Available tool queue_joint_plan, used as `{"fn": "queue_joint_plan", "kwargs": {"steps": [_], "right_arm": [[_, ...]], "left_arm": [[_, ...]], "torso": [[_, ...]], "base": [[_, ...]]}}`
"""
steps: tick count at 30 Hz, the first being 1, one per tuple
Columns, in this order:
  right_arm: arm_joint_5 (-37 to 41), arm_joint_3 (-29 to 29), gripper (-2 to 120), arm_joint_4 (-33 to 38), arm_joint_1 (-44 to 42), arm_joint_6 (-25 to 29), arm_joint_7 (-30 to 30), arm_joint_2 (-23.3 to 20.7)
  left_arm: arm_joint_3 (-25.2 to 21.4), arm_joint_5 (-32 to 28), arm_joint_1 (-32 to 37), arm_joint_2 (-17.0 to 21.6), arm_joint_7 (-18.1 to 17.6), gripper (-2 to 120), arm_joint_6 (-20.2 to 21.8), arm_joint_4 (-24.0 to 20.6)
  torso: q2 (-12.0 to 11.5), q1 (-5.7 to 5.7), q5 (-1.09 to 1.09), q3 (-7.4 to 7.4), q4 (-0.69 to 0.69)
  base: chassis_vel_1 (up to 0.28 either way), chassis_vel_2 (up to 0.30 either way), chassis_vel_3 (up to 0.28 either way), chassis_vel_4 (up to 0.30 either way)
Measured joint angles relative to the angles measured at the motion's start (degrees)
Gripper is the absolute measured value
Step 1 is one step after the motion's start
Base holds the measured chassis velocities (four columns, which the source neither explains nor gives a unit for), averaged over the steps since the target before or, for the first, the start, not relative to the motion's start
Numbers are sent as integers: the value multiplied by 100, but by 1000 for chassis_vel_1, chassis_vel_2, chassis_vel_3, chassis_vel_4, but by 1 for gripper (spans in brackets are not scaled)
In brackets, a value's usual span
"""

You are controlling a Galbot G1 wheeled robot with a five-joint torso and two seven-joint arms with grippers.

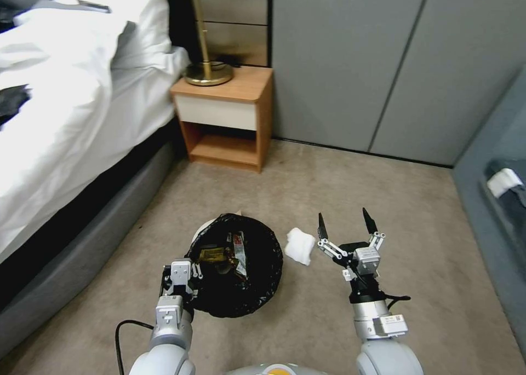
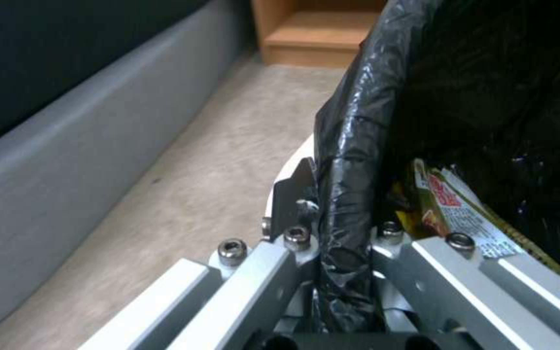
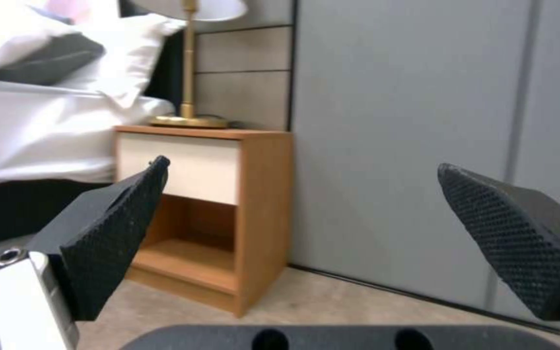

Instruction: Pick up the trash bin, then pick up the garbage from the floor and place it into the trash bin.

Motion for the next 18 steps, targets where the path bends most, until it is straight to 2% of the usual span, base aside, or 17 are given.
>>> {"fn": "queue_joint_plan", "kwargs": {"steps": [6,14,15,16,18], "right_arm": [[-1,-6,100,-9,68,-64,-2,8],[65,-26,100,-103,277,-263,-12,-28],[148,-22,100,-106,386,-482,-67,-55],[148,-22,100,-106,386,-482,-67,-55],[264,-11,100,-73,530,-949,-100,-104]], "left_arm": [[-11,-2,-17,0,-15,1,-5,22],[-8,16,-6,-9,-15,1,-5,39],[-9,26,-5,-15,-16,1,-5,48],[-9,26,-5,-15,-16,1,-5,48],[-9,37,-9,-27,-17,1,-5,54]], "torso": [[0,0,0,0,1],[0,0,0,0,-2],[0,0,0,0,-1],[0,0,0,0,-1],[0,0,0,0,-1]], "base": [[100,87,79,84],[0,0,0,0],[0,0,0,0],[0,0,0,0],[0,0,0,0]]}}
